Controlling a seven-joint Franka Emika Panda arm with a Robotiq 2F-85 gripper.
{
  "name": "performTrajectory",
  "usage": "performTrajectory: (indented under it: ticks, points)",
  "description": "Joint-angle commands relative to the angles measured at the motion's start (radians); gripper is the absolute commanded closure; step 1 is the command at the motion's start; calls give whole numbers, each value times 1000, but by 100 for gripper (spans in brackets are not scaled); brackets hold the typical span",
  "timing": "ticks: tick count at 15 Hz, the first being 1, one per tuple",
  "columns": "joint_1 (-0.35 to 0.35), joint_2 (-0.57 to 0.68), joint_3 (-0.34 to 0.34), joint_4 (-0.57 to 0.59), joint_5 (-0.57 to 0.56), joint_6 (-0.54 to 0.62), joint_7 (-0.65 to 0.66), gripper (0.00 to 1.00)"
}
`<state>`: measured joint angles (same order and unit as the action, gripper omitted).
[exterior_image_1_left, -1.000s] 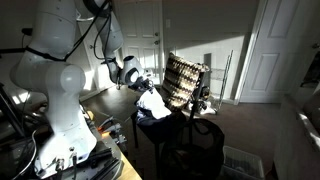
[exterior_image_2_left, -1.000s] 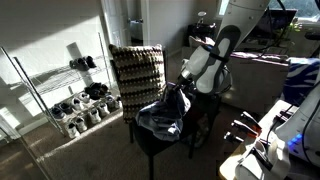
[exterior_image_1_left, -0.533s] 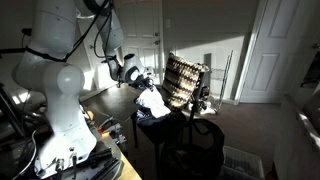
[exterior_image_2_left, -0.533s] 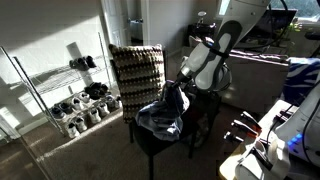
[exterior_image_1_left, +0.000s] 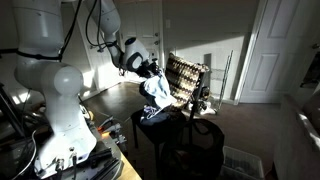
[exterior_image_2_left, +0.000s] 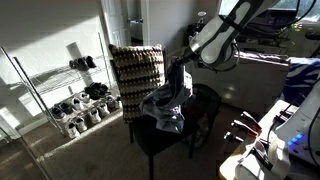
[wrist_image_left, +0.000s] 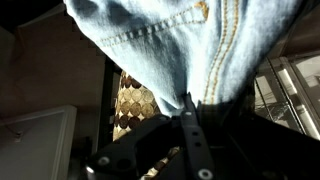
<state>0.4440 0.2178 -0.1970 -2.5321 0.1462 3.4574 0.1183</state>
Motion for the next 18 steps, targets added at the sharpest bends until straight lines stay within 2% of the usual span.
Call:
performTrajectory:
  ticks: [1,2,5,7,10,13,14,17,18]
  points:
    - [-27,-182,13,-78,-1,0,93,98]
    - [-1,-209,-25,-82,45,0,78,98]
    - [-13,-322,-43,-119,74,0,100,98]
    - [-37,-399,-41,-148,158,0,50,98]
    - [-157,-475,17,-159,237,0,16,98]
    - [-288,-556,106,-207,246,-1,38,98]
    - [-307,-589,119,-240,197,-1,89,98]
    - [-380,-650,208,-296,223,-1,96,98]
    - [-380,-608,222,-249,250,-1,89,98]
